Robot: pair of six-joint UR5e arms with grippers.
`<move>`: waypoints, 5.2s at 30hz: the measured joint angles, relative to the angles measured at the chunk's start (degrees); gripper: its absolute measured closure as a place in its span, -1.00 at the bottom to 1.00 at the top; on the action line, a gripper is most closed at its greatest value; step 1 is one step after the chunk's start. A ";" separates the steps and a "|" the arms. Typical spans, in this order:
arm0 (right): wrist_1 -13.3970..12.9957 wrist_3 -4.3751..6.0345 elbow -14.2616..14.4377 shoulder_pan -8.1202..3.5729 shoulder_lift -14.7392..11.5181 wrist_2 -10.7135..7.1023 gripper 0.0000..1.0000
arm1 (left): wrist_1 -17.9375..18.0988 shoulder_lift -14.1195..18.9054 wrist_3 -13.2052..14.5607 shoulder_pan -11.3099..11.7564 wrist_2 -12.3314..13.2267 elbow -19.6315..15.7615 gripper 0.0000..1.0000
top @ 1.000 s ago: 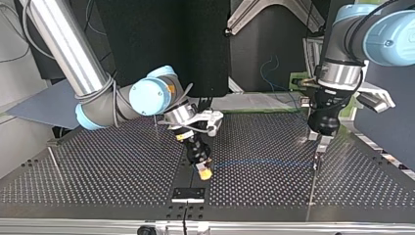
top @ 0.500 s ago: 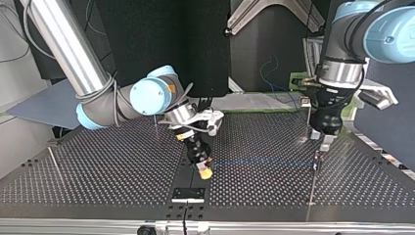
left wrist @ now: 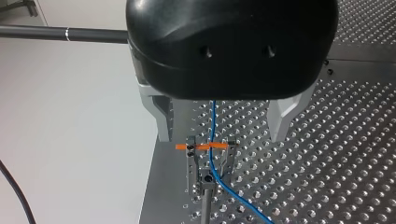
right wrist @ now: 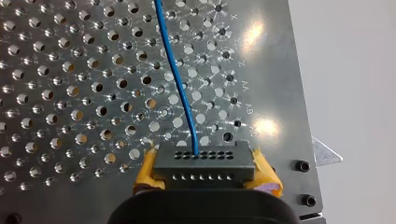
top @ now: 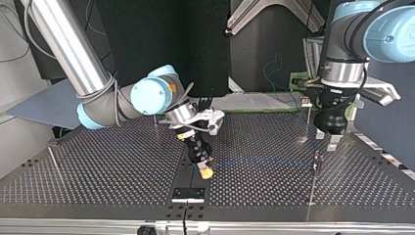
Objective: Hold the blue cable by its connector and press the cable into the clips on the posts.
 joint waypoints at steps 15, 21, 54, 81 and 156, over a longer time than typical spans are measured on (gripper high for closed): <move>-0.04 -0.08 0.64 -0.27 0.07 -0.16 1.00 | 0.59 -0.71 -0.02 -0.54 1.74 0.00 -1.00; -0.02 -0.09 0.82 -0.29 0.10 -0.17 1.00 | 3.03 -2.36 -1.64 -1.84 3.10 0.02 -1.00; -0.05 -0.51 0.85 -1.21 0.28 -0.61 1.00 | 7.69 -14.82 7.54 -15.89 -8.34 8.40 -1.00; 0.00 -0.96 1.48 -1.52 0.36 -0.70 1.00 | 8.05 -16.90 12.29 -14.44 -21.57 12.19 -1.00; -3.36 -2.13 12.19 -2.66 0.34 3.83 1.00 | 15.42 -23.63 7.42 -21.91 -23.88 5.36 1.00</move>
